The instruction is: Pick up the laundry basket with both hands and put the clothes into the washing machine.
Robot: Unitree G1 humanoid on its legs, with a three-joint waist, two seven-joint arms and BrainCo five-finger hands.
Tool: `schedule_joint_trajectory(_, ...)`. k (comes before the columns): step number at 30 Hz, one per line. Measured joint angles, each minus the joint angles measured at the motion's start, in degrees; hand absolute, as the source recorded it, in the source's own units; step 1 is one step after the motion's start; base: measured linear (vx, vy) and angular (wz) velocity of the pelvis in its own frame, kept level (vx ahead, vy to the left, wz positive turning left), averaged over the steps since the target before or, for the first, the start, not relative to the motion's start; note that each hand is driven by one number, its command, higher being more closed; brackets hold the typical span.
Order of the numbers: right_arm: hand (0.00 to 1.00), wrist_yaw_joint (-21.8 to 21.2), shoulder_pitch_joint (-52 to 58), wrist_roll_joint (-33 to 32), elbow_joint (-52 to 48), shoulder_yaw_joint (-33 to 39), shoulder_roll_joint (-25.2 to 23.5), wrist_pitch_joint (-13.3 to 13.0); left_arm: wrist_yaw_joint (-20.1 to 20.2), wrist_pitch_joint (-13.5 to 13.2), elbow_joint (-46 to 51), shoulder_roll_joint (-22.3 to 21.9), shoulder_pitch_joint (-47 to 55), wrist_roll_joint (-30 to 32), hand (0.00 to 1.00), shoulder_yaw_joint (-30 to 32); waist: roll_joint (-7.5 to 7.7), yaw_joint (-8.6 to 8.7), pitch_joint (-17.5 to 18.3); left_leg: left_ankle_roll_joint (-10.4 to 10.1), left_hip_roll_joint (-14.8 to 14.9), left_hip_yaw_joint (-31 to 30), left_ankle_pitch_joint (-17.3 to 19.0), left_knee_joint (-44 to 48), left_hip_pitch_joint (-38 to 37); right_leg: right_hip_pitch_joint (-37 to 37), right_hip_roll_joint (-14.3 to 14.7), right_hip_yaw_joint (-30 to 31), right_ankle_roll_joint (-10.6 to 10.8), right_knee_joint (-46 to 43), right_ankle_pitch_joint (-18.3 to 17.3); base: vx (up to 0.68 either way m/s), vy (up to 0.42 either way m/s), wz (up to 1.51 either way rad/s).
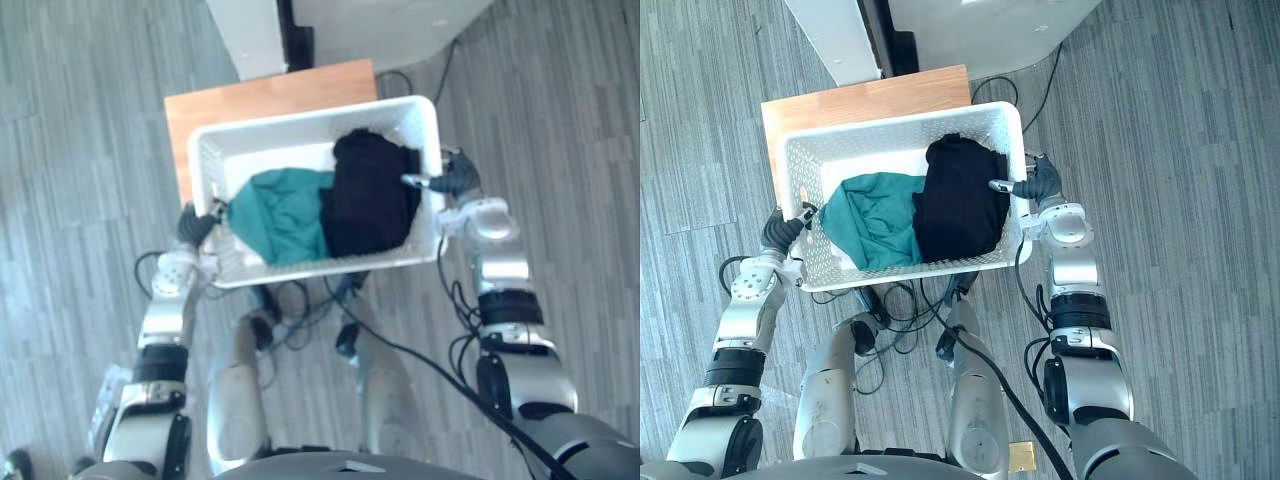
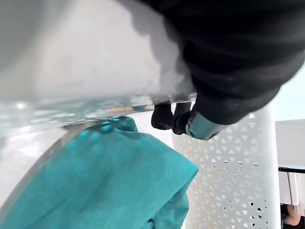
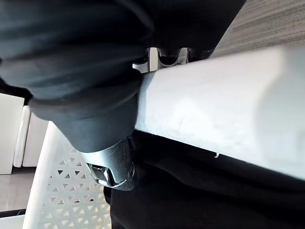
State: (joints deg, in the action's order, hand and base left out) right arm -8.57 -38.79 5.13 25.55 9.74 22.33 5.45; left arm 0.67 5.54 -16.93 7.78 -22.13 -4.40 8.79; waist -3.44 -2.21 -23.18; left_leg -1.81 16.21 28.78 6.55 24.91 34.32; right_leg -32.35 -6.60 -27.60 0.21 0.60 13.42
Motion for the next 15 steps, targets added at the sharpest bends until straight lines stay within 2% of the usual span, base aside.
schedule_joint_trajectory(8,1.00,4.4,-1.9,2.0,-2.2,3.0,-2.9,-0.2,-1.1,-0.6,0.0,0.0,-2.5,-0.3,1.00,-0.3,0.29,-0.07,-1.9,0.2,-0.2,-0.4,-0.5,-0.3,0.4,-0.1,0.0,-0.2,-0.1,0.1,0.4,0.01,0.004,0.02)
schedule_joint_trajectory(15,1.00,6.2,-1.3,2.1,-2.7,4.0,-4.0,-0.6,-1.6,-0.7,0.5,-0.7,-2.2,-0.6,1.00,-0.7,0.30,-0.07,-1.9,0.2,-0.8,-0.4,-1.2,-1.5,-0.5,0.4,-0.2,-0.2,0.3,0.1,0.6,0.04,0.010,0.02)
